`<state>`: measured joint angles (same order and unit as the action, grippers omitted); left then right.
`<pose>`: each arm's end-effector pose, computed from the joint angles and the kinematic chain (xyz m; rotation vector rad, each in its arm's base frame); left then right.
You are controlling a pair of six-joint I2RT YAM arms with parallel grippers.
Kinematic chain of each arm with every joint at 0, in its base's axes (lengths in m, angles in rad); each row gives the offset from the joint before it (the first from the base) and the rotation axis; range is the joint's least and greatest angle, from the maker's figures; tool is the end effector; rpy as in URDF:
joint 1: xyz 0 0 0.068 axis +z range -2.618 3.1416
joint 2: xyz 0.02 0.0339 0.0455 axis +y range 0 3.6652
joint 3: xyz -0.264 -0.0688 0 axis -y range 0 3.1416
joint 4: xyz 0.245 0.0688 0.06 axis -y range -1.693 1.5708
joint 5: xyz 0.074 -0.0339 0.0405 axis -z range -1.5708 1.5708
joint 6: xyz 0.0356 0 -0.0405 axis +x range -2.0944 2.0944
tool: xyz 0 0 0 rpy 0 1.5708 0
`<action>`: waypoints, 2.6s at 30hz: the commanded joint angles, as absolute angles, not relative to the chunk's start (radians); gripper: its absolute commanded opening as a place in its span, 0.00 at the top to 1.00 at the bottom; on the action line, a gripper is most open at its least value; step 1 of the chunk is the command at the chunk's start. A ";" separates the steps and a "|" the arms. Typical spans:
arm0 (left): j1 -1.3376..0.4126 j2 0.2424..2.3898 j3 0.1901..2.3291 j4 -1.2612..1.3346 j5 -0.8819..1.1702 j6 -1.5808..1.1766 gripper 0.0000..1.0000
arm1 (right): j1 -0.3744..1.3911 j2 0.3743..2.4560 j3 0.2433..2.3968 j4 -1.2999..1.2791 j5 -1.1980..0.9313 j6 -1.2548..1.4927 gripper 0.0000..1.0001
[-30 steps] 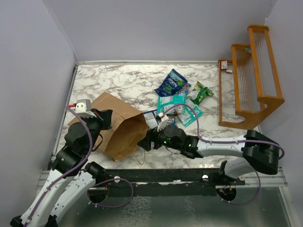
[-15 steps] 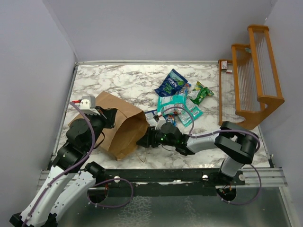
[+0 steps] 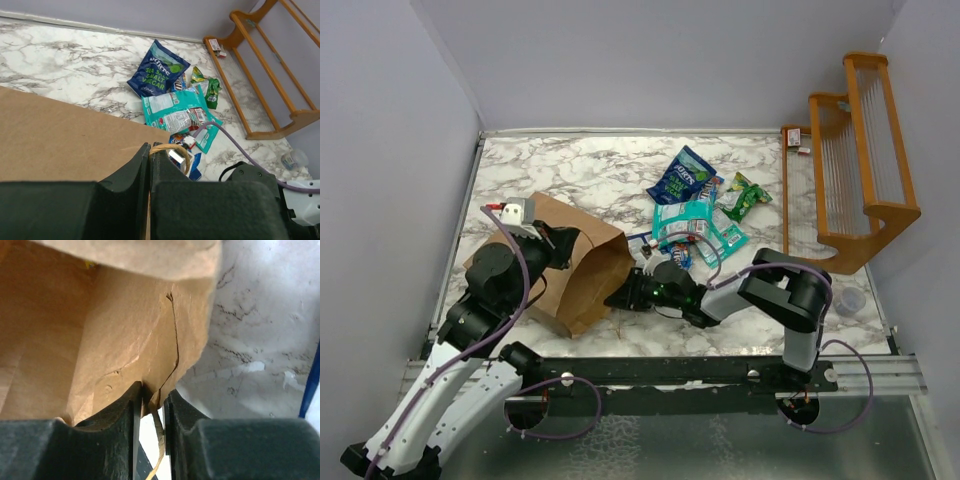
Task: Take the snacks out of the paper bag
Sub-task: Adjust the paper bag at the center of the board.
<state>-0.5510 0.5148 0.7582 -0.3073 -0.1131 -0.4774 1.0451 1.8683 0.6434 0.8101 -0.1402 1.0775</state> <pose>0.1066 -0.0608 0.3538 -0.0273 1.6799 -0.6914 0.1648 0.2939 0.1117 -0.0686 2.3188 1.3990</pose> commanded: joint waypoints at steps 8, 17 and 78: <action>-0.549 0.724 0.914 -0.185 0.148 -0.390 1.00 | 1.036 2.016 0.737 1.029 -0.209 1.136 0.92; -0.551 0.867 0.997 -0.154 0.340 -0.344 1.00 | 1.016 2.114 0.813 1.129 -0.177 1.121 0.92; -0.567 0.632 0.869 -0.364 -0.003 -0.395 1.00 | 1.051 2.003 0.772 1.296 -0.359 -0.475 0.50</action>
<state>-0.5652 0.6590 0.8398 -0.3531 0.0086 -0.3744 1.0473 1.9076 0.6575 1.1625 -0.3611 -0.3347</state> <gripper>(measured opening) 0.021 0.506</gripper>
